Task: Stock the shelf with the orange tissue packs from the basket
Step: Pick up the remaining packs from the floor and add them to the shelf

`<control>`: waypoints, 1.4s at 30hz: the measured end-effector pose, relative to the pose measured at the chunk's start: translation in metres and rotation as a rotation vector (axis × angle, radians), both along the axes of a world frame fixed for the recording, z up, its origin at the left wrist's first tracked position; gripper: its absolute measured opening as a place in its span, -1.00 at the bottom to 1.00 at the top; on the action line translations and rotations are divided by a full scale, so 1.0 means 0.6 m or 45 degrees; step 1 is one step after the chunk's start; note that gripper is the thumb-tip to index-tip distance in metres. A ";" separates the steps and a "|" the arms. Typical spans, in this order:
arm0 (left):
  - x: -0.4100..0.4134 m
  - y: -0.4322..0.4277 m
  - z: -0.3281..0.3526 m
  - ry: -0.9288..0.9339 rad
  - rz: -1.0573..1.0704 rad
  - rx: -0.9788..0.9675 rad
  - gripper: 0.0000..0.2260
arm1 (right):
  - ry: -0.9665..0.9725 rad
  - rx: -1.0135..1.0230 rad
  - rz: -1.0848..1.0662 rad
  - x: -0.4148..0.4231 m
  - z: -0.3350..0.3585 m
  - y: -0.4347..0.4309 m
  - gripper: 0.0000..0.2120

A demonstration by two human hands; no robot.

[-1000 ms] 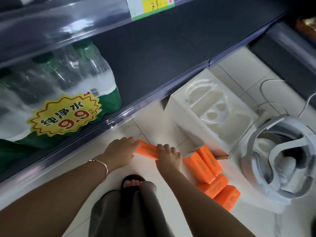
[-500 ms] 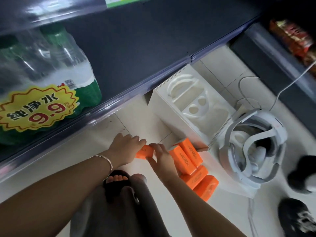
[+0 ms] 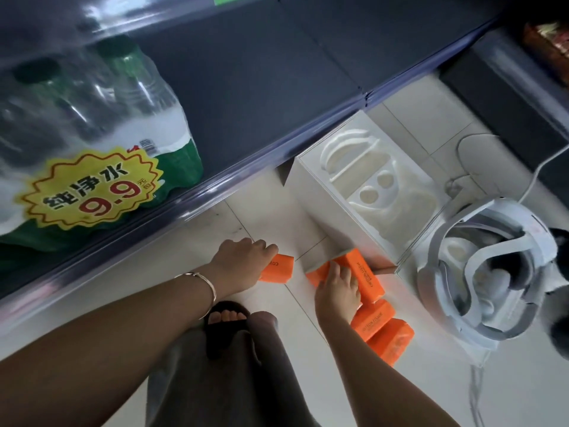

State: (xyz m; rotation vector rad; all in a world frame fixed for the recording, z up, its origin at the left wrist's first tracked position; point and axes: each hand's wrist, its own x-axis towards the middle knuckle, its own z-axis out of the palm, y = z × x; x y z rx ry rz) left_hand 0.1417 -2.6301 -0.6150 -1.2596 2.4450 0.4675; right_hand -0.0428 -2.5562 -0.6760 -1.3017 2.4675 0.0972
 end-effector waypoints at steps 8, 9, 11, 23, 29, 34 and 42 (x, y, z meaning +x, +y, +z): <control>0.019 -0.004 0.001 -0.064 0.014 -0.048 -0.68 | -0.036 0.201 0.138 0.015 0.003 -0.022 -0.51; 0.020 -0.003 0.003 -0.071 0.016 -0.051 -0.68 | -0.048 0.234 0.143 0.013 0.006 -0.022 -0.46; 0.025 -0.002 0.012 -0.068 0.026 -0.058 -0.68 | -0.078 0.258 0.182 0.014 0.017 -0.025 -0.39; 0.063 -0.011 0.250 0.108 0.257 -0.406 -0.69 | -0.233 -0.283 0.354 0.051 0.226 -0.093 -0.69; 0.103 0.010 0.419 0.263 0.328 -0.723 -0.64 | -0.446 -0.702 0.410 0.086 0.394 -0.116 -0.53; 0.162 0.017 0.555 0.339 0.435 -1.139 -0.59 | -0.444 -1.050 0.519 0.146 0.525 -0.150 -0.58; 0.321 -0.007 0.690 0.263 0.760 -1.432 -0.58 | -0.245 -1.242 0.852 0.289 0.663 -0.240 -0.62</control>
